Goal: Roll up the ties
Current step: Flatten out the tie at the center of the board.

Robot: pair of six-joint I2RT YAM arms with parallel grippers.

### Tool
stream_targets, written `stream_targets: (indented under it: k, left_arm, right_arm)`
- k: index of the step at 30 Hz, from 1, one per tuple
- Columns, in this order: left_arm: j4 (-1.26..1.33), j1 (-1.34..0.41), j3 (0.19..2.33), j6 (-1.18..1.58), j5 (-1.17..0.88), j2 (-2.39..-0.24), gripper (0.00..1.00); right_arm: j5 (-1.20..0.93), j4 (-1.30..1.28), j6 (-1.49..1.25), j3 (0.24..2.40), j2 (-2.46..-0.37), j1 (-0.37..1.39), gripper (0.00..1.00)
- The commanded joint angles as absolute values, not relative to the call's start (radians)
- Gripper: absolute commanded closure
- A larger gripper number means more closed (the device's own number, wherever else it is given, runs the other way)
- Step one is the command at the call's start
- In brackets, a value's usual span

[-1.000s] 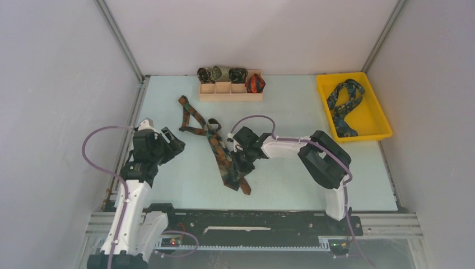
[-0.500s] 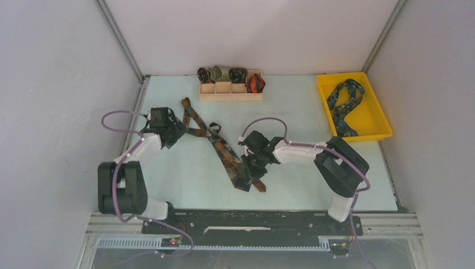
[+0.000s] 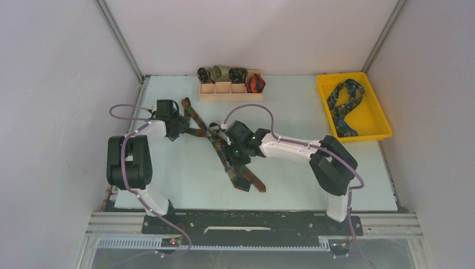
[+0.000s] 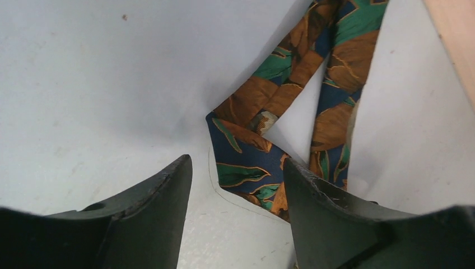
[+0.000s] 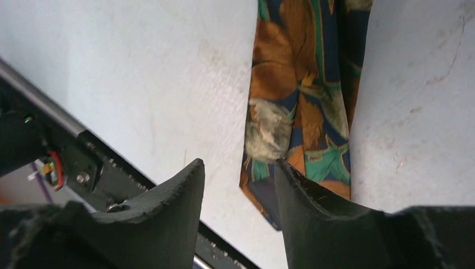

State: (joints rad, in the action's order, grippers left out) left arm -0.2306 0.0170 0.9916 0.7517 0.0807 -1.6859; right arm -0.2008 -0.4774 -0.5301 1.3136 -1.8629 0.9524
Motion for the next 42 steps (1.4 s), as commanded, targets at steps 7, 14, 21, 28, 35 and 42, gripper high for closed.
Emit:
stream_targets:
  k: [7, 14, 21, 28, 35, 42]
  left_arm:
    - [-0.211, 0.014, 1.056, 0.749, 0.116, -1.761, 0.58]
    - [-0.211, 0.015, 1.091, 0.720, 0.103, -1.784, 0.88]
    - [-0.209, 0.015, 1.071, 0.703, 0.114, -1.746, 0.90]
    - [-0.210, 0.017, 1.063, 0.690, 0.119, -1.716, 0.95]
    - [-0.197, 0.037, 1.012, 0.696, 0.160, -1.655, 1.00]
    - [-0.180, 0.086, 0.954, 0.700, 0.212, -1.567, 1.00]
  right_arm:
    - [-0.029, -0.595, -0.493, 1.467, -2.066, 0.980, 0.45]
    - [0.149, -0.742, -0.467, 1.595, -2.175, 1.055, 0.44]
    - [0.224, -0.845, -0.453, 1.643, -2.284, 1.109, 0.55]
    - [0.236, -0.846, -0.442, 1.596, -2.314, 1.120, 0.96]
    - [0.222, -0.743, -0.402, 1.416, -2.038, 1.038, 1.00]
    - [0.161, -0.731, -0.367, 1.304, -1.744, 0.914, 1.00]
